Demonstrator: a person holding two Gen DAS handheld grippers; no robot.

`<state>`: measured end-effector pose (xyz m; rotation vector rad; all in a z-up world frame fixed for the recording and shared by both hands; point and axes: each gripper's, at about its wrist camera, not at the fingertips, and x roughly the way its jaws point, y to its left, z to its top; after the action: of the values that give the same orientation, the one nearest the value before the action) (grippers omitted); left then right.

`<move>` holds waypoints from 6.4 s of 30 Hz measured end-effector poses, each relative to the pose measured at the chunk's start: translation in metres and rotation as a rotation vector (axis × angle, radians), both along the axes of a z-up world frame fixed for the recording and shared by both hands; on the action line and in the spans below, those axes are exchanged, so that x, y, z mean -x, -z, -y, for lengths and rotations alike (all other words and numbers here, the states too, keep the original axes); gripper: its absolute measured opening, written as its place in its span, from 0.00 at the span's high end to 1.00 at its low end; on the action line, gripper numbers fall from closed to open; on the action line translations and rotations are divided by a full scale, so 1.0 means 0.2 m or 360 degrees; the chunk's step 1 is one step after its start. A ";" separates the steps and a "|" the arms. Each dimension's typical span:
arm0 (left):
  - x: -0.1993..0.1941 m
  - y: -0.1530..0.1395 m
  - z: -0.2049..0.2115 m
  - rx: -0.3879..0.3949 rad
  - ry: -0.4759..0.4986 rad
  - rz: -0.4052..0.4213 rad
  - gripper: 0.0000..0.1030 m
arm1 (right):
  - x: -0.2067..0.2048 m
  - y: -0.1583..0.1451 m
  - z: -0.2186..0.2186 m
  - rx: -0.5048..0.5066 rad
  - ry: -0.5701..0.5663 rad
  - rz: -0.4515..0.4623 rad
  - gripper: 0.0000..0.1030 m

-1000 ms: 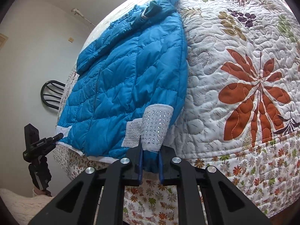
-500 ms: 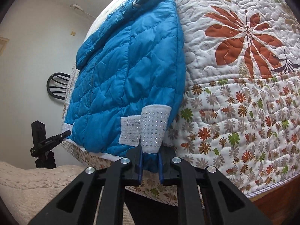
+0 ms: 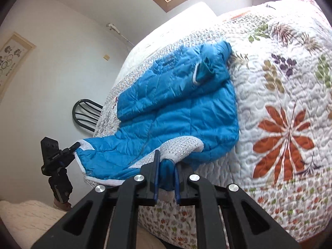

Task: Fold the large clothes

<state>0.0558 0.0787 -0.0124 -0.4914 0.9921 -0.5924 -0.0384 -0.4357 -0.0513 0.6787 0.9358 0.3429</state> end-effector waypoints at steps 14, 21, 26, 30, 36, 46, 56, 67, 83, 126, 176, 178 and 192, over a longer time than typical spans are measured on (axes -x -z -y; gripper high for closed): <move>-0.92 -0.05 0.23 0.0010 -0.0122 0.0031 0.90 | -0.95 -0.09 0.21 -0.0077 0.0018 -0.0057 0.90; -1.30 0.13 0.31 -0.0115 -0.0192 -0.0116 0.90 | -1.37 0.03 0.30 -0.0100 0.0030 -0.0162 0.90; -1.50 0.32 0.36 -0.0234 -0.0206 -0.0236 0.90 | -1.60 0.18 0.33 -0.0081 0.0031 -0.0283 0.90; -1.60 0.46 0.40 -0.0302 -0.0199 -0.0306 0.90 | -1.72 0.34 0.35 -0.0105 0.0056 -0.0384 0.90; -1.67 0.59 0.43 -0.0351 -0.0184 -0.0403 0.87 | -1.78 0.48 0.37 -0.0140 0.0078 -0.0481 0.85; -1.49 0.29 0.25 -0.0246 -0.0101 -0.0234 0.40 | -1.58 0.20 0.40 0.0025 0.0053 -0.0236 0.30; -1.61 0.45 0.36 -0.0720 0.0040 -0.0150 0.36 | -1.74 0.39 0.24 0.0316 -0.0091 -0.0384 0.31; -1.63 0.34 0.50 -0.0635 0.0019 0.0048 0.91 | -1.77 0.22 0.21 0.0428 -0.0113 -0.0208 0.88; -1.90 0.70 0.50 -0.0818 -0.0116 -0.0213 0.78 | -1.98 0.63 0.30 0.0186 0.0130 -0.0517 0.83; -1.08 0.63 0.30 -0.0867 -0.0152 -0.0151 0.92 | -1.20 0.53 0.13 0.0407 0.0018 -0.0531 0.85; -0.80 0.30 0.38 -0.0764 -0.0107 -0.0079 0.63 | -0.89 0.12 -0.09 0.0502 0.0093 -0.0145 0.26; -0.85 0.29 0.29 -0.0783 -0.0163 -0.0076 0.50 | -0.89 0.13 0.05 0.0449 0.0175 -0.0179 0.22; -1.17 0.59 0.08 -0.0449 -0.0110 -0.0330 0.29 | -1.17 0.55 0.37 -0.0093 0.0191 -0.0362 0.20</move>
<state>0.2905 0.0629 -0.1300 -0.3384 1.2298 -0.3360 0.1955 -0.5097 -0.1603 0.8359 1.0987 0.1889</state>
